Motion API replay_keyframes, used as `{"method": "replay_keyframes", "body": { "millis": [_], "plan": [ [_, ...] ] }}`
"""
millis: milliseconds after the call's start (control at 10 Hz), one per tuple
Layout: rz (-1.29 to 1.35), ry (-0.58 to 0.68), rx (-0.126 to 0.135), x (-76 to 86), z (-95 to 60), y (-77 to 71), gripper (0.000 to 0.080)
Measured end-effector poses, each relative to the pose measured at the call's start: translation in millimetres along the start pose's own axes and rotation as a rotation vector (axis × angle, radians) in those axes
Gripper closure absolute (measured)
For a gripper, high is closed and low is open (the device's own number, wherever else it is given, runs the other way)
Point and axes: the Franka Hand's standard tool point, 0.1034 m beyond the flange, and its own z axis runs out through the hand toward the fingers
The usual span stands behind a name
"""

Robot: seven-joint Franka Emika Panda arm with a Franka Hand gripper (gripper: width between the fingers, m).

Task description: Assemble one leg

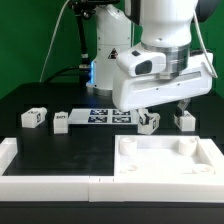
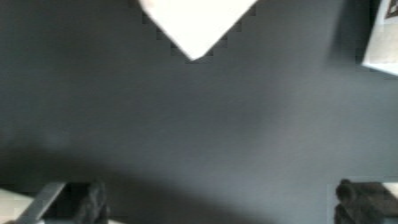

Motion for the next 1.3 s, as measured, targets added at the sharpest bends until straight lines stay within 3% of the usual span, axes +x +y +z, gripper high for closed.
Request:
{"method": "replay_keyframes", "body": {
  "millis": [200, 300, 800, 1100, 1300],
  "plan": [
    [0.061, -0.011, 0.008, -3.8, 1.3, -23.8, 0.0151],
    [0.074, -0.014, 0.020, -3.3, 0.8, -26.9, 0.0151],
    [0.075, -0.013, 0.020, -3.6, 1.3, -26.5, 0.0151],
    [0.147, -0.016, 0.005, -26.7, 21.1, -65.0, 0.0151],
    [0.129, -0.040, 0.003, -29.8, 23.4, -72.4, 0.0151]
  ]
}}
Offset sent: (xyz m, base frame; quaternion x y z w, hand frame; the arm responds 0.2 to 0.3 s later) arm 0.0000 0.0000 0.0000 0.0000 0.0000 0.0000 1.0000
